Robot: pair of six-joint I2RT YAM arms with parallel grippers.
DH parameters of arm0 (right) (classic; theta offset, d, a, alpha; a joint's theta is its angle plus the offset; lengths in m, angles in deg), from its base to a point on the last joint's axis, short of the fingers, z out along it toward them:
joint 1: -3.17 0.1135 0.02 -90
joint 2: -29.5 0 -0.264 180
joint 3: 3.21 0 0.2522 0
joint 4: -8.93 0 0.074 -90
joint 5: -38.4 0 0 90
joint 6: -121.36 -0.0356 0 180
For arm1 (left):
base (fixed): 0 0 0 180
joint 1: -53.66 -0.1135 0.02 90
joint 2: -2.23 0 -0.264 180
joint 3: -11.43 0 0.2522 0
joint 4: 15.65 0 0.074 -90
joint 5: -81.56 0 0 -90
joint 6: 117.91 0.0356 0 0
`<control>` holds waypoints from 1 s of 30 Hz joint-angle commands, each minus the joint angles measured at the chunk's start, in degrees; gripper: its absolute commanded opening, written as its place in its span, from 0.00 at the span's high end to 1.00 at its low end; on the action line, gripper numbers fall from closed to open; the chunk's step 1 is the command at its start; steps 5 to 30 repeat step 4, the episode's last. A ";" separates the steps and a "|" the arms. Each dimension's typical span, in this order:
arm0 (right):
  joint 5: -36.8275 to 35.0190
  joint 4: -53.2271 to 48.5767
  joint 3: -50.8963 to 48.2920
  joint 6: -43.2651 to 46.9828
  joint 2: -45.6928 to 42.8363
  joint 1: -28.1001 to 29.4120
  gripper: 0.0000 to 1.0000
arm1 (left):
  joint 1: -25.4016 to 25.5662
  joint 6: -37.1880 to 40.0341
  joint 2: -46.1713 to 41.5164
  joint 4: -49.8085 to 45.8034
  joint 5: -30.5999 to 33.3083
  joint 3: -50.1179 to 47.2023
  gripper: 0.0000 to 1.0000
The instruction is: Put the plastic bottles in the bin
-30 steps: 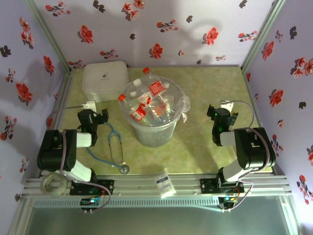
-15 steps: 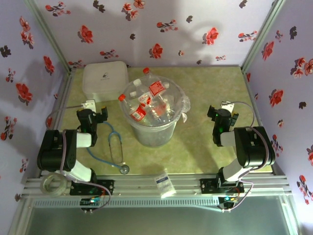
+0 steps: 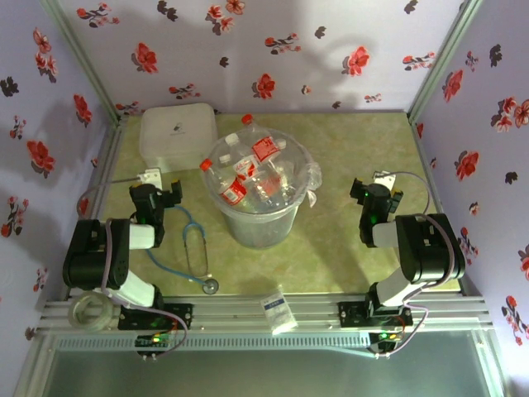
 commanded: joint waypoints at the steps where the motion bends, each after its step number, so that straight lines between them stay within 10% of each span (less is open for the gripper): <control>1: 0.42 0.61 0.40 -0.34 -0.06 -0.38 0.01 | -0.27 1.38 0.33 2.08 1.61 -0.13 0.00; 30: 0.58 1.14 0.00 -0.35 -0.17 -0.47 0.01 | -0.24 1.38 0.32 2.08 1.61 -0.13 0.00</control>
